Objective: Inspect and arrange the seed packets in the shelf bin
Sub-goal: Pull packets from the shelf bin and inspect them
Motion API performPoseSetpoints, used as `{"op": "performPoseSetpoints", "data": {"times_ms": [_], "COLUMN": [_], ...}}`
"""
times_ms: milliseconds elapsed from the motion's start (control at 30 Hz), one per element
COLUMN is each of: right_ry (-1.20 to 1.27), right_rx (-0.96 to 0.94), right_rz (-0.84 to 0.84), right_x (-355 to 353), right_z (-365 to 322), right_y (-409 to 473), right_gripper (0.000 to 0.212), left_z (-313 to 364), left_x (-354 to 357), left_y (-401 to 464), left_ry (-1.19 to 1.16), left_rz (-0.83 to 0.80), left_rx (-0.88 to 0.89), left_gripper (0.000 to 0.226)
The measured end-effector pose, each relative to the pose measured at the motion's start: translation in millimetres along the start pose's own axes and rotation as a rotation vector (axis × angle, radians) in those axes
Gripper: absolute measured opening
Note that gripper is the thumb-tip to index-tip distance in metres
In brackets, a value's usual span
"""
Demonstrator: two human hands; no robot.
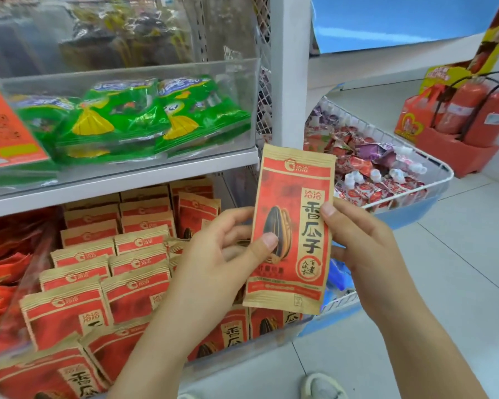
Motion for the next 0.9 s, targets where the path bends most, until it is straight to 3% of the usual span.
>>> {"op": "performPoseSetpoints", "data": {"times_ms": [300,433,633,800,900], "right_ry": [0.052,0.088,0.101,0.069,0.012], "right_rx": [-0.04,-0.07,-0.158,-0.334,-0.361], "right_rz": [0.02,0.062,0.016,0.129,0.107], "right_x": [10.6,10.6,6.3,1.8,-2.6], "right_z": [6.2,3.8,-3.5,-8.2,-15.3], "right_y": [-2.1,-0.8,0.5,-4.5,0.1], "right_gripper": [0.022,0.05,0.027,0.067,0.048], "left_z": [0.2,-0.3,-3.8,-3.0,-1.8], "left_x": [-9.8,-5.3,-6.2,-3.4,0.2], "left_y": [-11.6,-10.5,-10.5,-10.2,-11.1], "left_ry": [-0.046,-0.038,0.006,0.066,0.11], "left_rz": [0.082,0.067,0.097,0.108,0.08], "left_rx": [0.027,0.029,0.056,0.112,0.146], "left_gripper": [0.043,0.04,0.036,0.031,0.027]}}
Point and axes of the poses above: each hand's wrist, its own y-axis towards the middle knuckle, its own x-axis out of the palm, z = x × y, the point moved 6 cm from there along y, towards the middle knuckle, and after that the axes turned 12 degrees about z, right-handed, at the moved point
